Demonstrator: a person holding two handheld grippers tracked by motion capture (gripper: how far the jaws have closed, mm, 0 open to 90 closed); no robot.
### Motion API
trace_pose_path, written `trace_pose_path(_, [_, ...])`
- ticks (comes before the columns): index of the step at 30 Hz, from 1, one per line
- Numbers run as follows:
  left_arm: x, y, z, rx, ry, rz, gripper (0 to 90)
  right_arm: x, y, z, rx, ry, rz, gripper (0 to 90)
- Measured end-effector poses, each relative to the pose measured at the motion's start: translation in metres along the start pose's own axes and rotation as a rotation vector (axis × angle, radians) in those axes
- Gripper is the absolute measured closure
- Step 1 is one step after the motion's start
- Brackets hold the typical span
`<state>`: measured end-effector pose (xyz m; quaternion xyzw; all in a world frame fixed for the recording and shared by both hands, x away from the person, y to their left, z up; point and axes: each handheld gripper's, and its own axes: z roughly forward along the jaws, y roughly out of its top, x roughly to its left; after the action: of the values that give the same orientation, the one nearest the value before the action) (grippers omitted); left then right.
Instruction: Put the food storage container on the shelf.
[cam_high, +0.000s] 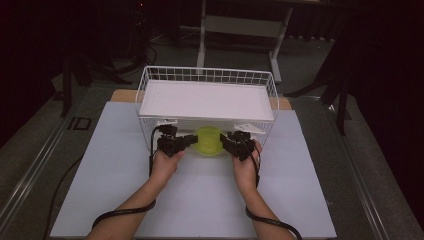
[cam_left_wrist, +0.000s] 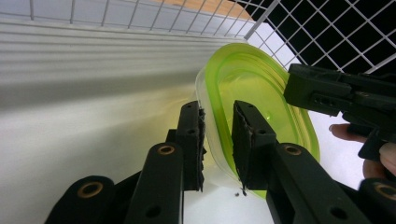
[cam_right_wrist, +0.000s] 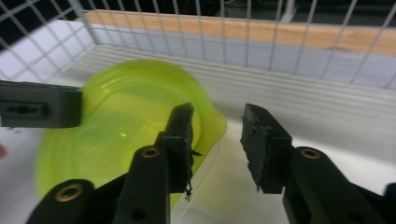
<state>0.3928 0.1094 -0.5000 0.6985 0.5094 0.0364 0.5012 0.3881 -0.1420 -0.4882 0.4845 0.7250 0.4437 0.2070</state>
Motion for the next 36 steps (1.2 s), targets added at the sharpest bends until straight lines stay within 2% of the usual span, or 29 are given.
trace_pose_path(1, [-0.002,0.000,0.001,0.001,0.025,-0.002,69.3,0.001,0.000,0.001,-0.001,-0.010,-0.009,61.8])
trace_pose_path(5, [0.000,0.001,0.003,0.005,0.040,0.011,61.5,0.002,0.000,0.006,-0.011,-0.044,-0.038,59.6])
trace_pose_path(7, [0.001,0.001,0.003,0.006,0.040,0.005,60.7,0.002,0.000,0.005,-0.011,-0.046,-0.039,58.7])
trace_pose_path(9, [0.001,0.002,0.003,0.010,0.061,0.025,57.7,0.001,-0.002,0.003,-0.030,-0.047,-0.031,55.6])
trace_pose_path(12, [0.000,0.002,0.003,0.008,0.065,0.028,54.9,0.000,-0.002,-0.004,-0.054,-0.035,0.008,55.4])
trace_pose_path(13, [0.000,0.001,0.003,0.004,0.067,0.024,53.6,-0.001,-0.002,-0.007,-0.061,-0.032,0.003,55.4])
trace_pose_path(15, [0.000,0.001,0.001,-0.011,0.053,0.014,52.7,-0.001,-0.001,-0.014,-0.070,-0.020,0.006,55.5])
trace_pose_path(17, [0.000,0.000,0.000,-0.028,0.034,0.002,44.7,-0.001,-0.002,-0.021,-0.078,-0.006,0.013,56.4])
trace_pose_path(19, [-0.001,0.000,-0.004,-0.049,0.035,-0.007,40.7,0.000,-0.004,-0.025,-0.071,0.002,0.010,57.3])
trace_pose_path(22, [0.001,0.000,-0.011,-0.073,-0.007,-0.041,28.9,0.002,-0.011,-0.031,-0.059,0.022,0.017,58.9])
trace_pose_path(25, [0.000,-0.002,-0.014,-0.066,-0.008,-0.010,23.1,0.007,-0.022,-0.036,-0.047,0.049,0.015,61.7])
trace_pose_path(26, [-0.002,-0.005,-0.016,-0.067,-0.013,-0.013,20.4,0.009,-0.024,-0.037,-0.044,0.053,0.008,62.1])
trace_pose_path(27, [-0.002,-0.007,-0.018,-0.068,-0.010,0.013,18.3,0.011,-0.027,-0.039,-0.039,0.057,-0.004,63.5])
trace_pose_path(28, [-0.002,-0.010,-0.020,-0.070,-0.015,0.020,18.3,0.013,-0.030,-0.039,-0.028,0.066,-0.018,64.5])
trace_pose_path(31, [-0.001,-0.016,-0.025,-0.077,-0.017,0.004,15.1,0.017,-0.037,-0.041,0.001,0.083,-0.025,70.4])
trace_pose_path(34, [-0.001,-0.024,-0.031,-0.093,-0.027,0.015,14.5,0.020,-0.042,-0.043,0.014,0.060,-0.038,74.0])
trace_pose_path(35, [-0.001,-0.026,-0.032,-0.099,-0.030,0.029,11.1,0.020,-0.043,-0.043,0.022,0.060,-0.038,76.9])
trace_pose_path(36, [-0.002,-0.028,-0.033,-0.087,-0.046,0.048,4.0,0.021,-0.044,-0.043,0.032,0.066,-0.038,78.6])
